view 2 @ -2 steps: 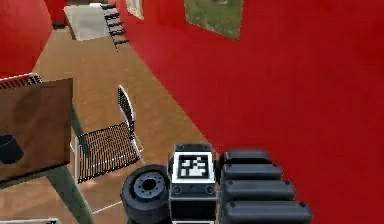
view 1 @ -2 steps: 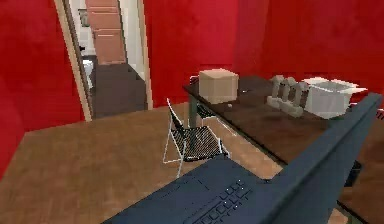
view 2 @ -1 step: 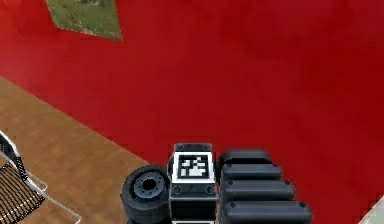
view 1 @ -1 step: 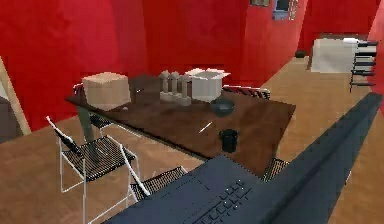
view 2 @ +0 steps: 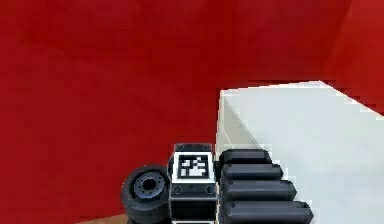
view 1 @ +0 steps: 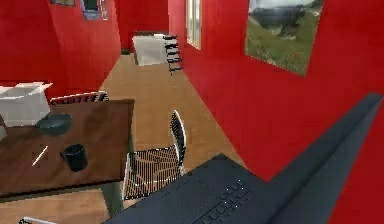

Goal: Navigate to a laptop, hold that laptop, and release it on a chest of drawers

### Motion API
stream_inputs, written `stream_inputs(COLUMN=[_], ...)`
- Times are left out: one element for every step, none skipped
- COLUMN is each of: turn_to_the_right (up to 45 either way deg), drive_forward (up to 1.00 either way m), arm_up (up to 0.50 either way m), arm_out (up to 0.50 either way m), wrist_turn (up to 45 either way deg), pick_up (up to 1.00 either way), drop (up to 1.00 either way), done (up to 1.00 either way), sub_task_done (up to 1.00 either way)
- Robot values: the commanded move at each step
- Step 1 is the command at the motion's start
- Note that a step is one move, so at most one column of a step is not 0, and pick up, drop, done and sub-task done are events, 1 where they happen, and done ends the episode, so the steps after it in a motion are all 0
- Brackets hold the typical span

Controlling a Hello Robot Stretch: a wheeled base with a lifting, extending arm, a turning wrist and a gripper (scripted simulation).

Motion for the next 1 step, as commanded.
stream_inputs(turn_to_the_right=[45.0], drive_forward=[0.0], arm_up=[0.0], arm_out=[0.0], wrist_turn=[0.0], pick_up=[0.0], drop=[0.0], done=[0.0], sub_task_done=[0.0])
